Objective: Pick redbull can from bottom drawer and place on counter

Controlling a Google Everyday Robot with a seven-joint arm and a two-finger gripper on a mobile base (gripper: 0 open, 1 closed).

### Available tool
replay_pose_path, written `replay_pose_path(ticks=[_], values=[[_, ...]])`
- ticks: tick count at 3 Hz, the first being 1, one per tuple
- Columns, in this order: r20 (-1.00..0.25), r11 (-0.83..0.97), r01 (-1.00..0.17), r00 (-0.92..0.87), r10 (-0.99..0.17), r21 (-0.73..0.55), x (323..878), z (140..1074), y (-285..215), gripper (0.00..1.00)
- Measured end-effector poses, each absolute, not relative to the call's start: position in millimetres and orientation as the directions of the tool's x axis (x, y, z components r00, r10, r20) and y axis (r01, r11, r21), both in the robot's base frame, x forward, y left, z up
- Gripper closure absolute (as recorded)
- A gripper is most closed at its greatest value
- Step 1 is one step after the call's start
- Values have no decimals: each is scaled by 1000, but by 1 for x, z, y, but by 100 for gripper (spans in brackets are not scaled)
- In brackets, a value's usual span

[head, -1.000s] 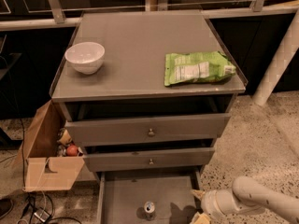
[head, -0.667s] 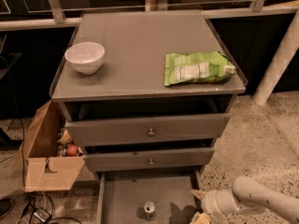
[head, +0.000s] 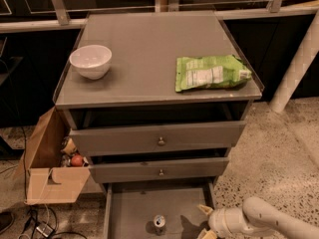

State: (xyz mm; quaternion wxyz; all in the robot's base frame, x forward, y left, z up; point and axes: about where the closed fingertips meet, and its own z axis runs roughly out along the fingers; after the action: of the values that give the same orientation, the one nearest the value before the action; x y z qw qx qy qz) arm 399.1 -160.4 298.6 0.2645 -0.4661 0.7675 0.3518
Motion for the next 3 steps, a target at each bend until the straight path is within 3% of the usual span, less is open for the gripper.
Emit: replay_pose_path(ticks=[3], values=[[-774,285,-904,-422,-472,320,402,255,-133,0]])
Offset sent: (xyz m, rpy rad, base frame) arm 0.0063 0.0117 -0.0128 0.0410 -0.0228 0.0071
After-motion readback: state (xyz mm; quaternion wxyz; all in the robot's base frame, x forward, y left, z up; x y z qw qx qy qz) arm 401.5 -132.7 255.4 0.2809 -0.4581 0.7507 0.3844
